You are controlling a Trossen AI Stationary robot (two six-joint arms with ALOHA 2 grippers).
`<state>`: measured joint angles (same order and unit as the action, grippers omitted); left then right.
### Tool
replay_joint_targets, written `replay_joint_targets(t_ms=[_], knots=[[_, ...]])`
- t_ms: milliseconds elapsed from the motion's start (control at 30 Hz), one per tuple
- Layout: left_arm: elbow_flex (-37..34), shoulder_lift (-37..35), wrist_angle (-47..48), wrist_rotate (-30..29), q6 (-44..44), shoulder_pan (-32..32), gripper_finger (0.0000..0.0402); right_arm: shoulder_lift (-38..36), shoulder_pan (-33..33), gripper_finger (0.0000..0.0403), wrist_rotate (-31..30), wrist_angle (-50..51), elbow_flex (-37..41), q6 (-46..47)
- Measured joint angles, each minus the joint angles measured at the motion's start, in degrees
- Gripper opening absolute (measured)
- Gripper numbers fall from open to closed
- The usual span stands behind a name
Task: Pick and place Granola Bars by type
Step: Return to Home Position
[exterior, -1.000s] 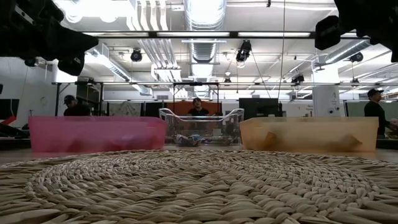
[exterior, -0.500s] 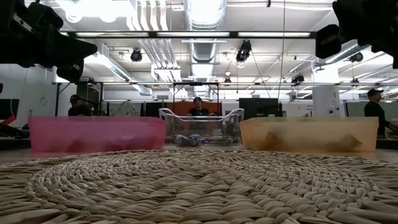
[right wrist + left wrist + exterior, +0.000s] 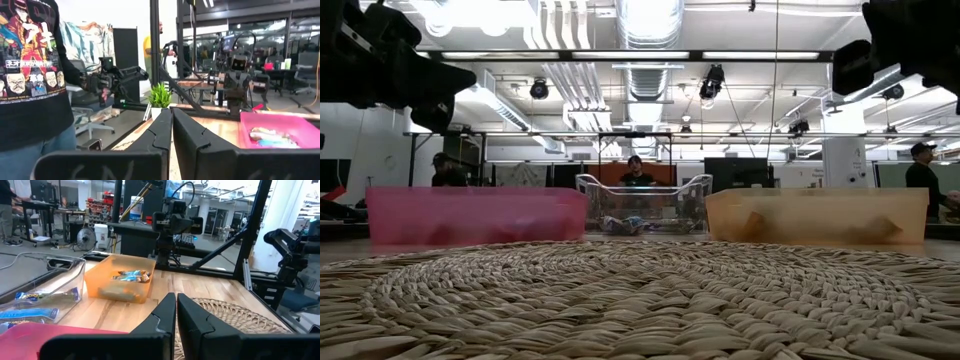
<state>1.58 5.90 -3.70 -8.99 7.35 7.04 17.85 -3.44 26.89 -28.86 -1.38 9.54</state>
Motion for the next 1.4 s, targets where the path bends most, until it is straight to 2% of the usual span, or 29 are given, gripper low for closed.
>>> replay_joint_targets(t_ms=[700,1400], knots=[[-0.84,-0.64,0.32,-1.4,0.11,-0.19,0.0,-13.15,0.02,0.0008,0.0,8.7,0.84,-3.33],[-1.07,-1.59,-0.18,-1.4,-3.18,-0.21,0.0,-13.97,0.04,0.0008,-0.02,11.63,0.84,-3.53]])
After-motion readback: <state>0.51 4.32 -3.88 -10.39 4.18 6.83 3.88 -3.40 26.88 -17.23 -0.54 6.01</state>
